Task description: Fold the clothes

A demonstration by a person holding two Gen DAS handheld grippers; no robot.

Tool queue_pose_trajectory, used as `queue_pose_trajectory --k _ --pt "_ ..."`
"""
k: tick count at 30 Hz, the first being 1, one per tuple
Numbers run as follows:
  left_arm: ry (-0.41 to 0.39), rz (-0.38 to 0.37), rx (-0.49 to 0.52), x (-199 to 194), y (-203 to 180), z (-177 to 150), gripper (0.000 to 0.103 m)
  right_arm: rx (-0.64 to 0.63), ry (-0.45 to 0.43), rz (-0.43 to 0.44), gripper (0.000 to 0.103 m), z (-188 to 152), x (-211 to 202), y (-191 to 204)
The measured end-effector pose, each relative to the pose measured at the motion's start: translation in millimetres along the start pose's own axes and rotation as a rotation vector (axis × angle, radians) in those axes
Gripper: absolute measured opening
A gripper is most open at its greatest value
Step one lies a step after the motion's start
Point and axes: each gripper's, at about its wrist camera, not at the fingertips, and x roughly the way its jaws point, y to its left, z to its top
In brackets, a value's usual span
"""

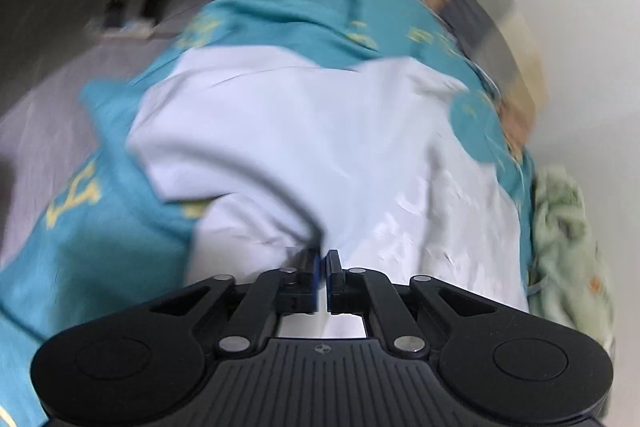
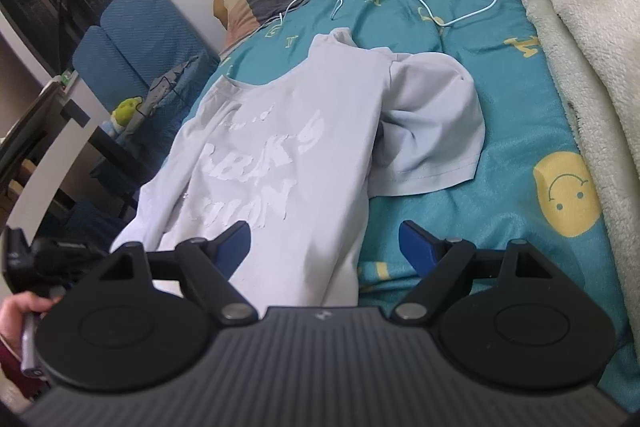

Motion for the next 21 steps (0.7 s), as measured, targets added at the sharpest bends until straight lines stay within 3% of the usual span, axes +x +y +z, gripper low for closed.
queue_pose_trajectory --k 2,4,7,15,21 --pt "-0.018 -0.046 -0.120 -10.0 21.8 1.6 0.021 0.008 -0.001 0.007 0.083 -0.7 -2.3 -0.7" --pt "-0.061 -0.085 -0.225 -21.7 41.2 3.9 0.042 0.012 -0.001 0.013 0.083 -0.6 -2.9 -0.4" --pt "-0.118 -0.125 -0.369 -32.4 65.7 8.0 0.061 0.011 0.000 0.017 0.083 0.0 -1.9 1.2" --pt "-0.117 -0.206 -0.558 -22.5 97.9 20.2 0.064 0.016 0.011 0.002 0.083 0.2 4.2 -0.2" --pt "-0.130 -0.235 -0.585 -20.9 95.4 25.8 0.064 0.008 0.019 -0.006 0.083 -1.2 6.8 0.6"
